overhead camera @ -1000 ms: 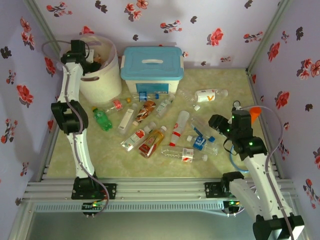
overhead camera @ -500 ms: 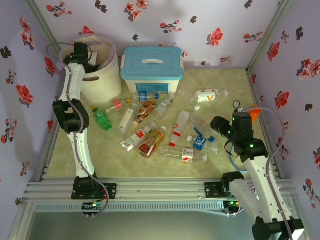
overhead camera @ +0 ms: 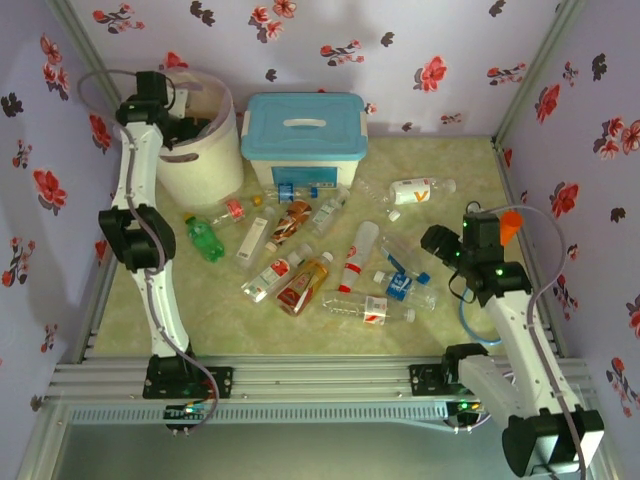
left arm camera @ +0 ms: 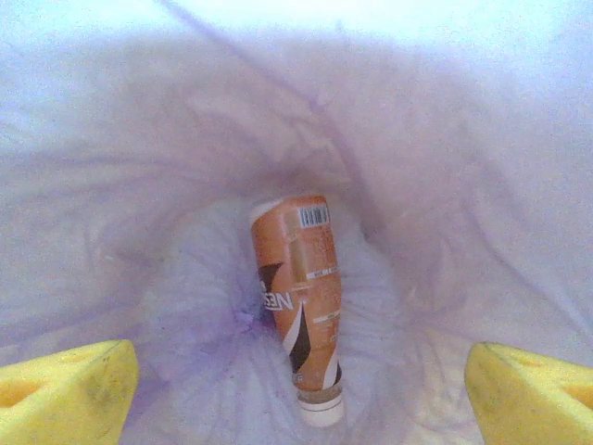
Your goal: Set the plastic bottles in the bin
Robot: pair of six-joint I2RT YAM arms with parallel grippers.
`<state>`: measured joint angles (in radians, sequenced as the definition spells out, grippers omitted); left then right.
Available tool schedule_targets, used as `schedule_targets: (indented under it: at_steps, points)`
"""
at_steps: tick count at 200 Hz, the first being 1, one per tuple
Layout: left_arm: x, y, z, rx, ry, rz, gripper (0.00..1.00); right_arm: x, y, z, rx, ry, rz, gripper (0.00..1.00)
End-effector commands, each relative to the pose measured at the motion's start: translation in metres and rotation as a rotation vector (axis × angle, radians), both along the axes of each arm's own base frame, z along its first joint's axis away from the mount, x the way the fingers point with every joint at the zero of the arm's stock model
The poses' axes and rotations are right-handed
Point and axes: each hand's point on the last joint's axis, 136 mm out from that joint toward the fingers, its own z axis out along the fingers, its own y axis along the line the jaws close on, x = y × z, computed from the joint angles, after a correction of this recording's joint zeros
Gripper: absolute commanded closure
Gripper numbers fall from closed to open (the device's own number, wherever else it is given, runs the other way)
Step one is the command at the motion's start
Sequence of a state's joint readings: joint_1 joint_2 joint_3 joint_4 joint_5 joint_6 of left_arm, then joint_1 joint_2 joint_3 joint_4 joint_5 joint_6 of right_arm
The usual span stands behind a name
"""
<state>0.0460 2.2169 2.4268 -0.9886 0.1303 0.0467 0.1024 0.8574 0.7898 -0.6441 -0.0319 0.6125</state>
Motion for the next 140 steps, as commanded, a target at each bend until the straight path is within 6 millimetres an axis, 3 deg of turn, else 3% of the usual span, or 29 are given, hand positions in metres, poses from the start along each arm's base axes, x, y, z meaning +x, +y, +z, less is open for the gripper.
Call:
schedule_targets:
  at_steps: [1, 36, 71, 86, 109, 140]
  points:
    - [-0.021, -0.003, 0.098, 0.054, -0.215, -0.04, 0.08, 0.019, -0.004, 0.032, 0.024, -0.106, -0.047, 0.16]
    - [-0.054, -0.004, 0.168, 0.093, -0.365, -0.035, 0.08, 0.038, -0.007, 0.042, 0.057, -0.132, -0.093, 0.16]
    - [-0.114, -0.003, 0.194, 0.136, -0.441, 0.042, 0.08, 0.063, -0.012, 0.054, 0.031, -0.154, -0.115, 0.2]
    - [-0.142, -0.019, 0.189, 0.115, -0.488, 0.02, 0.08, 0.077, -0.019, 0.059, 0.014, -0.166, -0.142, 0.19]
    - [-0.183, -0.045, 0.161, 0.05, -0.487, -0.018, 0.08, 0.107, -0.026, 0.058, 0.042, -0.204, -0.197, 0.17]
    - [-0.227, -0.089, 0.112, -0.017, -0.444, -0.119, 0.09, 0.156, -0.038, 0.025, 0.147, -0.175, -0.291, 0.15]
